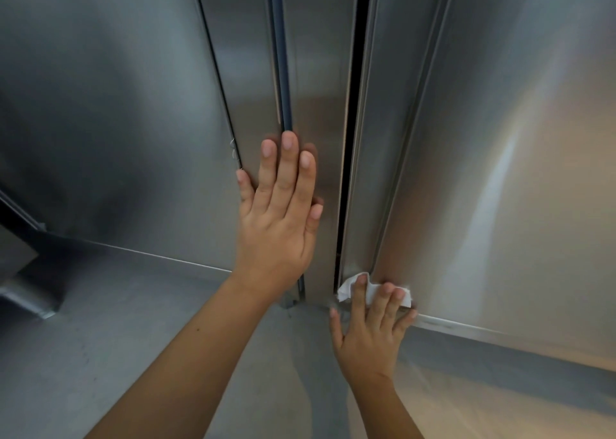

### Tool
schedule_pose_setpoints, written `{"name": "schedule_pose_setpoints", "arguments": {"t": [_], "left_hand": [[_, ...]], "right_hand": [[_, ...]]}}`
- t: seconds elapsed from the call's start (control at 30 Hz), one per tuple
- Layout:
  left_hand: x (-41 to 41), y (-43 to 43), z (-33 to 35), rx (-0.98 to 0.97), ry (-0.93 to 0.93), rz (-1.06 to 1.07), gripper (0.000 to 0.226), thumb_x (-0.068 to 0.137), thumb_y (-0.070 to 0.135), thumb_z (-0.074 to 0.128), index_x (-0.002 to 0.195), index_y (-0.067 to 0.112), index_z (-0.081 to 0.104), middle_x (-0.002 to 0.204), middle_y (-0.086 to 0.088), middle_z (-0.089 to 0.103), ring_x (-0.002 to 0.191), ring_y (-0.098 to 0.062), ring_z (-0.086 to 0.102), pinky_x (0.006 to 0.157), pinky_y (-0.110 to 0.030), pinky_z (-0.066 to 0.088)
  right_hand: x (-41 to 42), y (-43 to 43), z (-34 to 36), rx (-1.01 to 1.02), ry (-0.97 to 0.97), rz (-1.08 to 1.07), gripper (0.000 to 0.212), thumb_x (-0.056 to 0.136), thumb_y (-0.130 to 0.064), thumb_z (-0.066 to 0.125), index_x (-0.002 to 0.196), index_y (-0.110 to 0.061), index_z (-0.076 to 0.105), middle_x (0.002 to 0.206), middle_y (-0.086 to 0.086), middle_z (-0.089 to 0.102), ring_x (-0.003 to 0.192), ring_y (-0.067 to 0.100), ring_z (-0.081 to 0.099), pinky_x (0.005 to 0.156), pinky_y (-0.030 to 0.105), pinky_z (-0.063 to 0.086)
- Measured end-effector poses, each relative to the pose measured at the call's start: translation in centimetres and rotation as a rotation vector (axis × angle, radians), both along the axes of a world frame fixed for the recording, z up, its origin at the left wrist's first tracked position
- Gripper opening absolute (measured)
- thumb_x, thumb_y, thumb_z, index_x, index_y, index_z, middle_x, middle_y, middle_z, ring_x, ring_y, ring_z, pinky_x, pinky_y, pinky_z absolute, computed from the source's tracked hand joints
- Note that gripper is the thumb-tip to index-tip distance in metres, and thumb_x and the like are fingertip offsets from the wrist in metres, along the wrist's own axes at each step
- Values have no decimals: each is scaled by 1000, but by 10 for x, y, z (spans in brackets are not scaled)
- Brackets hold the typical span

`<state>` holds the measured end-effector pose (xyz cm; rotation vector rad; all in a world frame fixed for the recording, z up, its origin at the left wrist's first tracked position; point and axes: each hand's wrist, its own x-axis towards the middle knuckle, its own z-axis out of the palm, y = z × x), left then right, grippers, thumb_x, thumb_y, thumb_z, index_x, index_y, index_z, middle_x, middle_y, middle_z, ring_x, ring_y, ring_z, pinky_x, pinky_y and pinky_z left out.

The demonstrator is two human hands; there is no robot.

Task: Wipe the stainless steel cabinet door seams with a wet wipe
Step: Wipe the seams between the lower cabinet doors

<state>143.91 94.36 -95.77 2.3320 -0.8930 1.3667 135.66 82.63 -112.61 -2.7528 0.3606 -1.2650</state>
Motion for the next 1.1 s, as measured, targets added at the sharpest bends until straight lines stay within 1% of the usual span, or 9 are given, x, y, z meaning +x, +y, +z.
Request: {"name": "schedule_pose_setpoints", "arguments": {"t": [0.13,0.23,0.27,0.33,0.4,0.5,0.67,0.9,1.1], "left_hand": [[-2,0,1,2,9,3,65,97,26,23,143,20,-22,149,9,-32,139,-13,-22,112,-42,-9],[-3,1,2,8,20,-2,66,97,26,24,143,20,-22,149,9,-32,139,-13,-22,112,-43,-8],[-4,1,2,7,22,-5,67,97,25,25,143,20,-23,149,9,-32,139,-13,-22,112,-42,-8],[-4,1,2,-1,27,-9,68,96,25,27,143,21,-23,148,10,-32,138,-12,-22,112,-43,-8],[-4,0,2,-5,41,-11,69,96,25,27,143,21,-24,148,11,-33,138,-12,-23,112,-43,-8],[-4,-1,1,-10,41,-11,69,96,25,26,143,22,-24,148,11,-33,138,-12,-23,112,-43,-8],[-2,-1,0,-14,25,-20,68,97,25,26,143,21,-23,148,10,-32,138,-12,-22,112,-43,-9],[-1,-1,-1,-18,18,-21,65,98,26,24,144,20,-22,149,9,-31,139,-13,-21,112,-43,-8],[-2,-2,-2,-16,20,-17,65,98,26,23,143,20,-24,148,10,-33,138,-13,-23,112,-43,-9]], "right_hand": [[-7,-1,-5,17,39,20,58,99,-46,7,149,-19,-5,156,9,-17,143,22,-13,111,53,-5],[-8,-2,-1,32,43,17,57,99,-45,5,149,-20,-5,156,14,-6,143,22,-13,102,66,17],[-8,-3,0,22,41,21,57,99,-45,5,149,-20,-6,156,13,-8,143,22,-13,100,66,18],[-9,-7,5,-15,32,51,57,99,-45,6,149,-21,-6,155,6,-18,143,20,-14,111,57,4],[-8,-9,14,-68,21,65,57,99,-44,8,149,-21,-7,154,4,-22,143,18,-15,112,49,-8],[1,-11,41,-117,-57,33,61,98,-43,16,149,-18,-6,154,7,-24,142,20,-17,112,49,-7],[22,-5,89,-90,-215,-35,76,89,-42,37,150,-15,-1,153,10,-25,142,25,-18,111,50,-9],[25,-5,84,-109,-225,-65,73,92,-44,32,150,-14,-1,152,11,-26,141,26,-19,111,49,-11],[9,-6,28,-91,-110,6,62,98,-42,20,150,-15,0,154,12,-22,142,26,-16,112,51,-4]]}}
